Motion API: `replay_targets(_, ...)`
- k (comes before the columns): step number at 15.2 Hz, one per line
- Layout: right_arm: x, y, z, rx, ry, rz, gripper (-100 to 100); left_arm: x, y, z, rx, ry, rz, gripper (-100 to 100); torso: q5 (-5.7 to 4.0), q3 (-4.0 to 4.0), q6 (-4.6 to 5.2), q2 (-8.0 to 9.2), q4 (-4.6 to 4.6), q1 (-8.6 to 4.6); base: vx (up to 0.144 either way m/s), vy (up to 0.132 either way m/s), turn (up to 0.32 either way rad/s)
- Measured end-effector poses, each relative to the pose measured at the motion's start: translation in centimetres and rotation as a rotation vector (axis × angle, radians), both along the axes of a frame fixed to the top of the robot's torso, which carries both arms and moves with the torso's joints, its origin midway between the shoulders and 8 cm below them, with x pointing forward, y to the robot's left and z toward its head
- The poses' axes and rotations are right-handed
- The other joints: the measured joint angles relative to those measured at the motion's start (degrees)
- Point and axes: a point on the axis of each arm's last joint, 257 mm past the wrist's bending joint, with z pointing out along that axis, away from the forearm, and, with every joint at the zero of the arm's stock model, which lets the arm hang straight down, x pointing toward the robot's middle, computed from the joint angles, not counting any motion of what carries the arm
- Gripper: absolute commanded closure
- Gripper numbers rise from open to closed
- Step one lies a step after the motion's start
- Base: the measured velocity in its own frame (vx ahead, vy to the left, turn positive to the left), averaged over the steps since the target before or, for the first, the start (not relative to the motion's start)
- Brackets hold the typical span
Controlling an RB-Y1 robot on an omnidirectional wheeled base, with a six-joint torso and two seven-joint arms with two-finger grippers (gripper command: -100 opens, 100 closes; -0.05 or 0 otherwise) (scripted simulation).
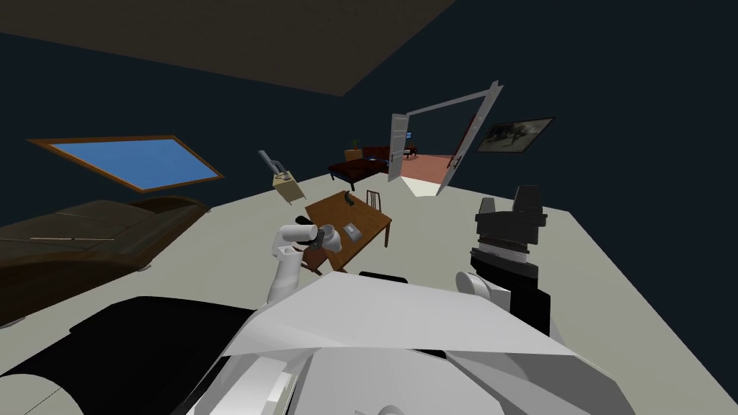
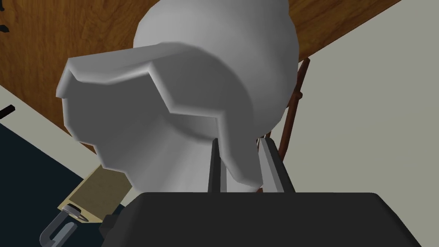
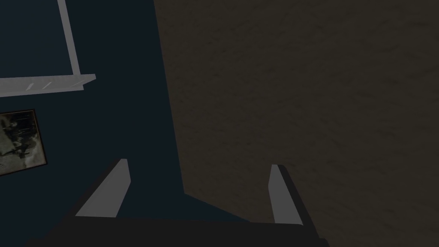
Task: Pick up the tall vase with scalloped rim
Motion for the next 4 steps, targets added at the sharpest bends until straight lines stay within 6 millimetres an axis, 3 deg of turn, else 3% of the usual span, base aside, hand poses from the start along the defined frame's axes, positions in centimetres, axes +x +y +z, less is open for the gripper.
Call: replay_targets(4, 0.0, 0.0, 0.0, 0.0, 0.0, 0.0, 0, -0.5, -0.3, 1.3, 0.001, -0.004, -0.002, 100, -0.1, 0.07, -0.02, 0.07, 0.08, -0.14, 0.007, -0.01, 0.011)
